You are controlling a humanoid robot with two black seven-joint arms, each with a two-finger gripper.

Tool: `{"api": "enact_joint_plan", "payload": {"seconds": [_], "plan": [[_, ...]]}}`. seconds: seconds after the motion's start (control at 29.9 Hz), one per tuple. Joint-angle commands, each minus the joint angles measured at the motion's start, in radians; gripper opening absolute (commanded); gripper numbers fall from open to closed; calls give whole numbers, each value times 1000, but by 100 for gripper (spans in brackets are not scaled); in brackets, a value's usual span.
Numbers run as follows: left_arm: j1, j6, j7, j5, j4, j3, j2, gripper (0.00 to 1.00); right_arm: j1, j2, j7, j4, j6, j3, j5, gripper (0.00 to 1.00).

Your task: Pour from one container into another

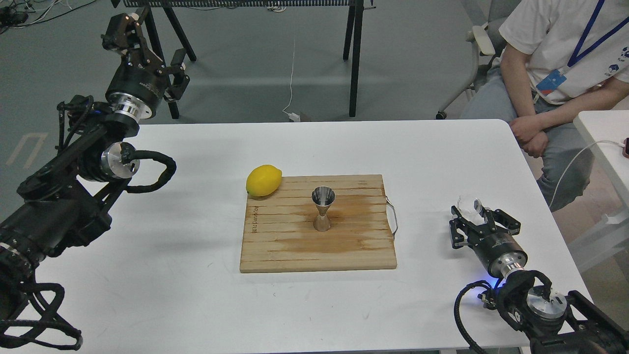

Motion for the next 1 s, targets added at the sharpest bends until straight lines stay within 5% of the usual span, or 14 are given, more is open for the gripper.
{"api": "enact_joint_plan", "payload": {"seconds": [0.0, 0.1, 0.2, 0.23, 0.97], "plan": [[-1, 0, 0, 0, 0, 0, -1, 100, 1, 0, 0, -3, 6, 0, -2, 43], [-1, 0, 0, 0, 0, 0, -1, 100, 1, 0, 0, -5, 6, 0, -2, 46], [-1, 0, 0, 0, 0, 0, -2, 100, 3, 0, 0, -8, -2, 2, -2, 89], [0, 0, 0, 0, 0, 0, -2, 100, 3, 0, 0, -9, -5, 2, 0, 95], [-1, 0, 0, 2, 0, 0, -4, 100, -12, -1, 6, 3, 23, 26, 0, 98]]}}
